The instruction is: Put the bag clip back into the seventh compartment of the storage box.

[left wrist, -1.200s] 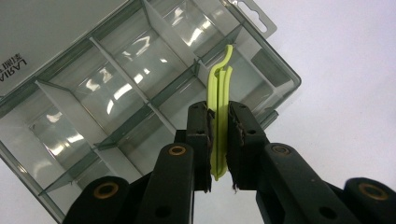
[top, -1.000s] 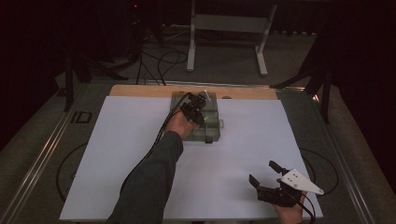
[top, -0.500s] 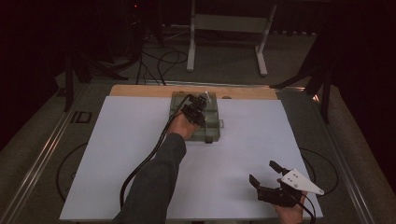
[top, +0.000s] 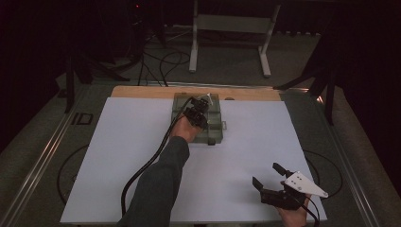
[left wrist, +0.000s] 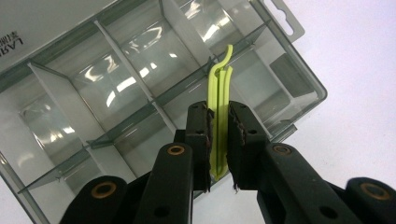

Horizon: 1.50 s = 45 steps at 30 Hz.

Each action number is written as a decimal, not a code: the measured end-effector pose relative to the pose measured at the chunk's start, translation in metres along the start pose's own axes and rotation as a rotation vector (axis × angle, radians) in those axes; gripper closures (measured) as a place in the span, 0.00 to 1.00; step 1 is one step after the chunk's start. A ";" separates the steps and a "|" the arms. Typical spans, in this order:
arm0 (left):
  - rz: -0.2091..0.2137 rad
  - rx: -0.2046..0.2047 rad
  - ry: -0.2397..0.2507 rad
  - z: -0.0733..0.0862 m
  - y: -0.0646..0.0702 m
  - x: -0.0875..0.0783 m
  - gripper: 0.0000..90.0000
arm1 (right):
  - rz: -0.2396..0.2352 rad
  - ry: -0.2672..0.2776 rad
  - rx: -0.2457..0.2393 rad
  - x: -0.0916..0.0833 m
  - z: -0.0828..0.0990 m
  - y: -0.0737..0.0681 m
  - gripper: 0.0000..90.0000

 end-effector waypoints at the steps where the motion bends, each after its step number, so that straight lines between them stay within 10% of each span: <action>1: -0.005 -0.013 0.003 0.000 -0.001 0.001 0.88 | 0.000 -0.001 -0.001 0.000 0.000 0.000 0.09; 7: -0.077 -0.048 0.036 0.000 -0.008 -0.001 0.17 | 0.002 0.004 0.003 -0.001 0.000 0.001 0.09; 11: -0.069 -0.043 0.049 0.004 -0.014 -0.003 0.03 | 0.002 0.002 0.002 -0.001 0.000 0.000 0.09; 45: -0.013 0.118 0.295 0.057 -0.026 -0.076 0.00 | -0.005 -0.003 -0.001 0.003 0.000 -0.002 0.09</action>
Point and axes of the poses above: each handheld gripper's, and its own axes: x roughly forward along the jaws, z roughly out of its underside, y roughly to its right, the point moved 4 cm from there along x, roughly forward along the jaws, and after that the axes turned 2 degrees about -x, right-handed, at the moved point
